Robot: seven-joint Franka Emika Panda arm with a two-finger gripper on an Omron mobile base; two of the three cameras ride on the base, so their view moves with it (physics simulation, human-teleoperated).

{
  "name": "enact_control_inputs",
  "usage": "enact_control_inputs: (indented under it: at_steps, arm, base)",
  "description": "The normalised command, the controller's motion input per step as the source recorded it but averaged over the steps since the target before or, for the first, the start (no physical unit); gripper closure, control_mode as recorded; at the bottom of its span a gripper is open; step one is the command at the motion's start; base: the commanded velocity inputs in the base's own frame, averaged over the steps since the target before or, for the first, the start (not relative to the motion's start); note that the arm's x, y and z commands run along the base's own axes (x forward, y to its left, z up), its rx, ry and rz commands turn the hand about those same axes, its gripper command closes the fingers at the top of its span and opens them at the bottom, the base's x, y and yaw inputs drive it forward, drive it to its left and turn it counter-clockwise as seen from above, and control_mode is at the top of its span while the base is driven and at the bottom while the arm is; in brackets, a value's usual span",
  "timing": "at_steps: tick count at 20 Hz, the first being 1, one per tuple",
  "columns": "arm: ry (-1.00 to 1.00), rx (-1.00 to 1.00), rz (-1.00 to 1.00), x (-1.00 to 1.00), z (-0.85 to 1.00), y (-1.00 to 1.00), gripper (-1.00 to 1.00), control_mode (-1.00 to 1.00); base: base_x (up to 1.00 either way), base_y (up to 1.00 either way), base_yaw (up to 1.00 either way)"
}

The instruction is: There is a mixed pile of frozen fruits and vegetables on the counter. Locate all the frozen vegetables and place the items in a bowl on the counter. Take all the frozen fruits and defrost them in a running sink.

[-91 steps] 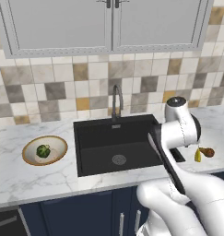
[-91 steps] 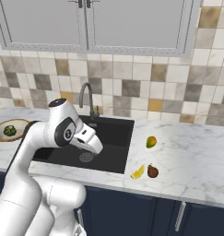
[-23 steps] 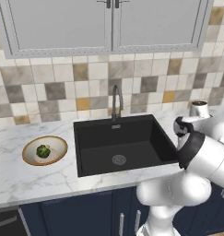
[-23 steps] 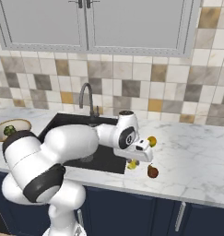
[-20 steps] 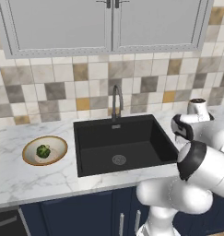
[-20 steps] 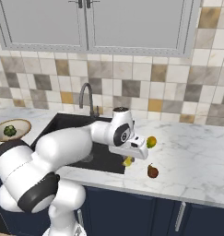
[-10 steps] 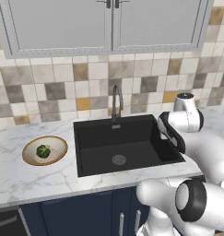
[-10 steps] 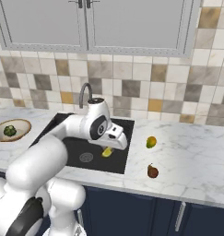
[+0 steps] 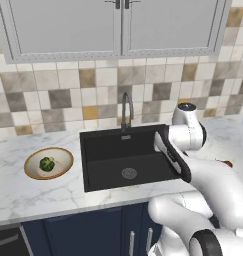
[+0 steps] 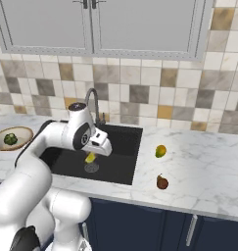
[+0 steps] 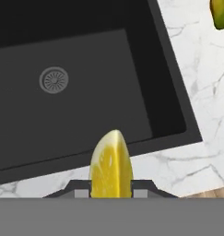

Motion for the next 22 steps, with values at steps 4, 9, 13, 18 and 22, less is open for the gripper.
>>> enact_control_inputs:
  at_steps: [4, 9, 13, 18, 22]
  arm:
    - [-0.06, 0.07, 0.05, 0.0, 0.06, 0.83, 1.0, -1.0]
    - [-0.03, 0.03, 0.04, 0.0, 0.01, 0.91, 1.0, -1.0]
    - [0.0, 0.02, 0.01, 0.01, 0.0, 0.87, 1.0, -1.0]
    - [0.0, 0.02, 0.01, 0.0, 0.04, 0.8, 1.0, -1.0]
    - [-0.01, 0.06, 0.0, 0.0, 0.31, 0.66, 1.0, -1.0]
  base:
    - [0.0, 0.0, 0.0]
    - [0.0, 0.0, 0.0]
    - [0.0, 0.0, 0.0]
    - [0.0, 0.0, 0.0]
    - [0.0, 0.0, 0.0]
